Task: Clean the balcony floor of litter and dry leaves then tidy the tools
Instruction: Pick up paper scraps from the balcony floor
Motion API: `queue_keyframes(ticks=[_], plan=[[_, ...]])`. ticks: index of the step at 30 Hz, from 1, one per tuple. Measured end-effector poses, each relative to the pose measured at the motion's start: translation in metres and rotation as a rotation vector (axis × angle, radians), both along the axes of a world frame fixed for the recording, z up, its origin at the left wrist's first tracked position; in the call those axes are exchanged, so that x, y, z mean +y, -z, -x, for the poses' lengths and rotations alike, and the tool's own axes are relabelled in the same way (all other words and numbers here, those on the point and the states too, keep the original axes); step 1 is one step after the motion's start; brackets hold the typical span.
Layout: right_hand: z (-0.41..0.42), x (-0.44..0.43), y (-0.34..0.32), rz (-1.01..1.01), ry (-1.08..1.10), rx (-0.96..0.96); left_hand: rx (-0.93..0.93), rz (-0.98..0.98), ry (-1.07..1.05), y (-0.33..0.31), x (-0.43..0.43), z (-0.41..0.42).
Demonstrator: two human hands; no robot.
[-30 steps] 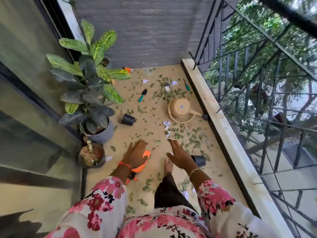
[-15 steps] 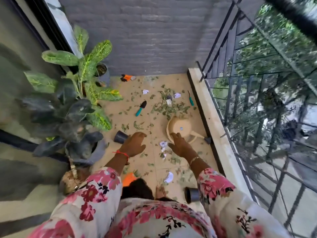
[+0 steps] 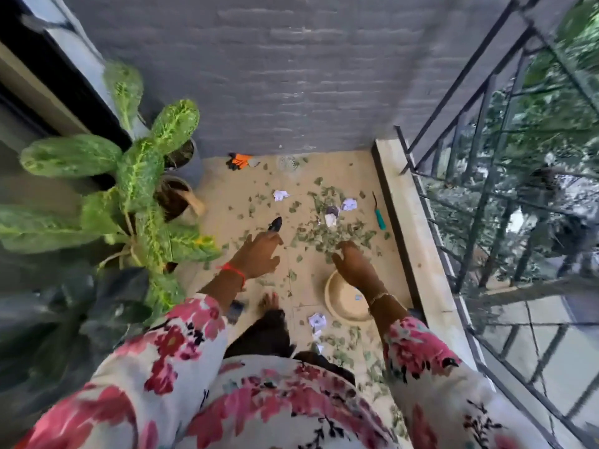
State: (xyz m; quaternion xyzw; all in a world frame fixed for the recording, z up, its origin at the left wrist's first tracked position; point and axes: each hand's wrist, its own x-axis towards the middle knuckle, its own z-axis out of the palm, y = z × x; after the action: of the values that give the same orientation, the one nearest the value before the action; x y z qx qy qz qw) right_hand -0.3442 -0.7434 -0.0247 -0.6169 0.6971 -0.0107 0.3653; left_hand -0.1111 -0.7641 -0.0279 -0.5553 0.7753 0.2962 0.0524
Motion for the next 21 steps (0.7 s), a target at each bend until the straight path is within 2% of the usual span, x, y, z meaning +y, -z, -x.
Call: queue_keyframes(ticks=[8, 14, 19, 21], plan=[[0.006, -0.149, 0.024, 0.006, 0.179, -0.063, -0.066, -0.026, 0.046, 0.024, -0.165, 0.01], [0.036, -0.252, 0.092, -0.086, 0.295, -0.114, -0.206, -0.073, 0.163, 0.075, -0.291, 0.059], [0.061, -0.323, 0.173, -0.153, 0.395, -0.106, -0.137, -0.098, 0.196, 0.158, -0.38, 0.1], [0.07, -0.352, 0.242, -0.23, 0.385, -0.113, -0.181, -0.088, 0.323, 0.233, -0.412, 0.115]])
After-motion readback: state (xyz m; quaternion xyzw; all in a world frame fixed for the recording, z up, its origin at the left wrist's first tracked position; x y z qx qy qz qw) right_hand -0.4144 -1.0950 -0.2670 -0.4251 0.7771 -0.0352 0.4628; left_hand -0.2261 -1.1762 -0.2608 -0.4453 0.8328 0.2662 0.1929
